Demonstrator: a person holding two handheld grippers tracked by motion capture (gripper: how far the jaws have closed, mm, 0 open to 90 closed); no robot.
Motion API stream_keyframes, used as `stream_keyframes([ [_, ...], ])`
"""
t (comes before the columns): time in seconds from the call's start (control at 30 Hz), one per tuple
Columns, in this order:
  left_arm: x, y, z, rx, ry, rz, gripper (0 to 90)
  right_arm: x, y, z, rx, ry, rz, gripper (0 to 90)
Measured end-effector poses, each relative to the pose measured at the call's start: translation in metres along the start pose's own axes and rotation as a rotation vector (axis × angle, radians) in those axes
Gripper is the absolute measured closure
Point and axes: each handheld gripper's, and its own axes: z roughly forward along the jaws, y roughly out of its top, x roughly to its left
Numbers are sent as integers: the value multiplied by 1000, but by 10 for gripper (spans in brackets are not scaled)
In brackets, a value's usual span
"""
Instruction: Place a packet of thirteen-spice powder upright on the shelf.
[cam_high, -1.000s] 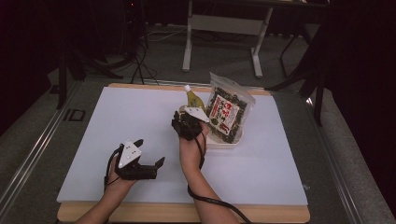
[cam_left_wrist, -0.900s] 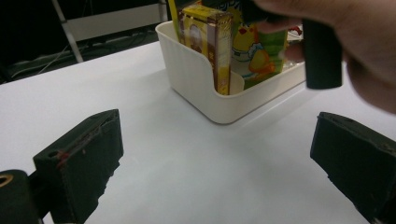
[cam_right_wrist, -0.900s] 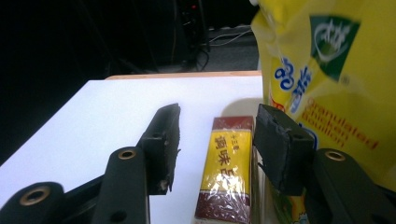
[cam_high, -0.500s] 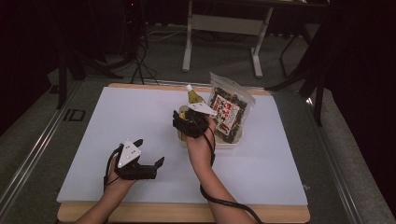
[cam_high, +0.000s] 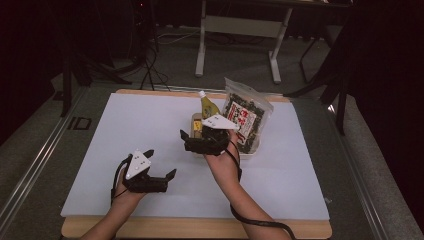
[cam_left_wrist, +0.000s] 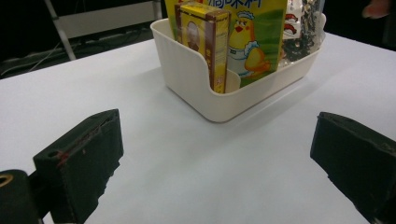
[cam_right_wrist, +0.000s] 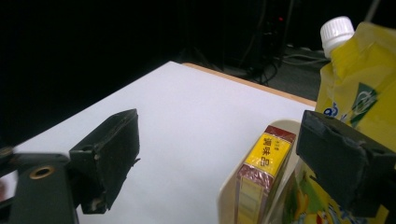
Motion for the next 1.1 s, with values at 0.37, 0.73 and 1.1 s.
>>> stream_keyframes([
  [0.37, -1, 0, 0, -1, -15, 2, 27, -7, -21, -37, 42, 70, -118, 138],
  [0.73, -1, -1, 0, -4, -35, -8, 27, -18, -49, -69, 63, 114, -122, 138],
  [1.1, -2, -2, -1, -4, -50, -5, 27, -36, -68, -90, 110, 84, -127, 139],
])
